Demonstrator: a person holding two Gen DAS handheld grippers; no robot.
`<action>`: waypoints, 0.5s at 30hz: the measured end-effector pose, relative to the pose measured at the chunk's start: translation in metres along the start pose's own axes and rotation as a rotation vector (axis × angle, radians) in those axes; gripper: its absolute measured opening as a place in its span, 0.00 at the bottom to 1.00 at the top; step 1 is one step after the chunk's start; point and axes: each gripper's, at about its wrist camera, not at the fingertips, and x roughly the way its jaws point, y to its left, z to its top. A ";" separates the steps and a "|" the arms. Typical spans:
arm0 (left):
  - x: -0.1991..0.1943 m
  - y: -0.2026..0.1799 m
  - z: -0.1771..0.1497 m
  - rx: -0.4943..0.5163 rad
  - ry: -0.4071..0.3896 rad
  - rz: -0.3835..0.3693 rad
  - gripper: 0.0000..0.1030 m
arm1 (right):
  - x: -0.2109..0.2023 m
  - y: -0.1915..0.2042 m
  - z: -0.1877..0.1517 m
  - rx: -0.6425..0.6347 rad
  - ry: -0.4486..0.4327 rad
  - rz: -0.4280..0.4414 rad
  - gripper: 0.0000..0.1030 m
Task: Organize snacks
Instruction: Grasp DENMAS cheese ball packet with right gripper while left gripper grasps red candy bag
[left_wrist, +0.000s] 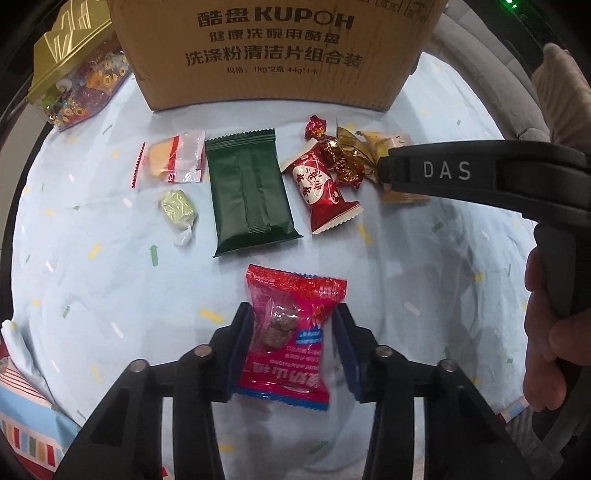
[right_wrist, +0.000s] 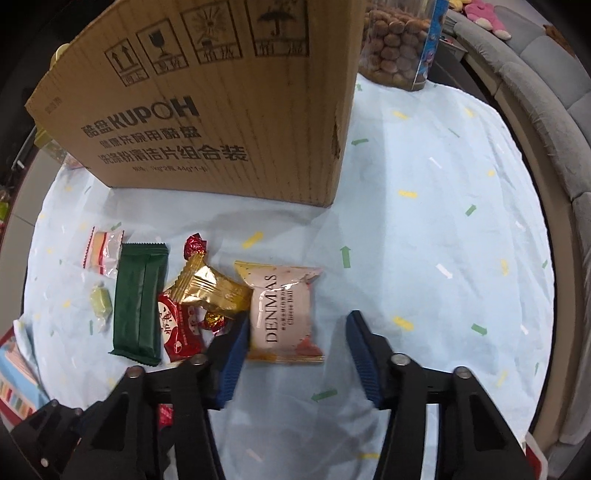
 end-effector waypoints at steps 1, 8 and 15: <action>0.001 0.002 0.002 0.000 -0.002 -0.004 0.36 | 0.002 0.000 0.000 0.000 0.004 0.004 0.38; -0.002 0.000 0.003 0.025 -0.026 -0.032 0.34 | -0.004 -0.003 -0.002 0.002 -0.021 0.008 0.31; -0.015 -0.004 0.001 0.026 -0.057 -0.023 0.34 | -0.026 0.000 -0.012 0.017 -0.057 0.000 0.31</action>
